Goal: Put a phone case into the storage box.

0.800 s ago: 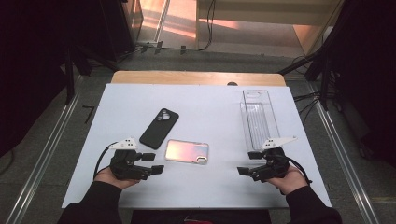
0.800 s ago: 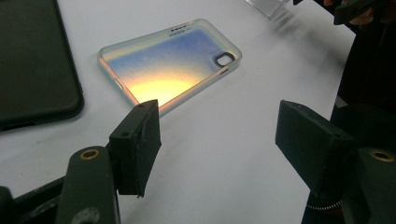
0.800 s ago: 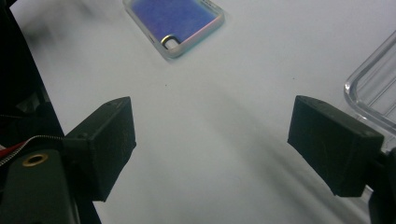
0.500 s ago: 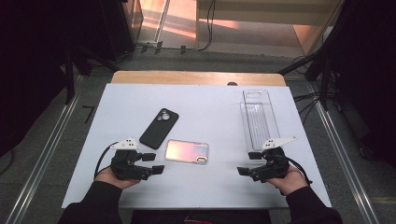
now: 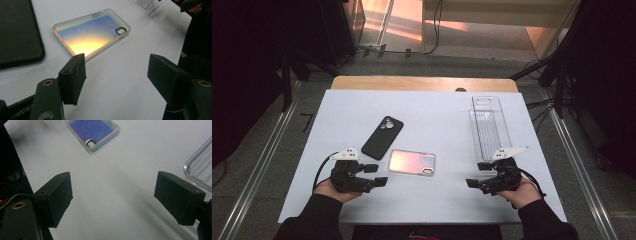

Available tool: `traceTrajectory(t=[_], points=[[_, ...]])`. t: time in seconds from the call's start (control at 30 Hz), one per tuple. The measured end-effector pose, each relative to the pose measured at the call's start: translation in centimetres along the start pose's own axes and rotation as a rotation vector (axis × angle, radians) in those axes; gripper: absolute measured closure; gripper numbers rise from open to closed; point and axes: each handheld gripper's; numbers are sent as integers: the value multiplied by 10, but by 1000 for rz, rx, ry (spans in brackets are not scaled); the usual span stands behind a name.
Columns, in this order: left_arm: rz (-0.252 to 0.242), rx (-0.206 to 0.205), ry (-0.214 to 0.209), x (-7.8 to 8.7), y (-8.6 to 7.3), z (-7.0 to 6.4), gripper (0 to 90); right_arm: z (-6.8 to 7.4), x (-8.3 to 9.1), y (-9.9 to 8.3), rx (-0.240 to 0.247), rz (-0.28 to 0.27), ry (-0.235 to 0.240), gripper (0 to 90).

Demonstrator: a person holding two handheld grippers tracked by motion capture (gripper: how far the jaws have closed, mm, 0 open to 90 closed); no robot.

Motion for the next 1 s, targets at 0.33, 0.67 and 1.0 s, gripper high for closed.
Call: traceTrajectory(t=[0.33, 0.67, 1.0], points=[[4, 9, 0, 0, 0, 1, 311, 1, -1, 0, 8, 0, 7, 134], [-3, 18, 14, 3, 1, 3, 312, 0, 0, 0, 3, -7, 2, 134], [-10, 23, 28, 5, 9, 6, 314, 0, 0, 0, 1, -10, 1, 134]])
Point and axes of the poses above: each handheld gripper's, and its own axes: x roughly backward along the jaws, y roughly out of its top, z roughly to its left, and after that the axes turned 6 degrees about x, right-handed
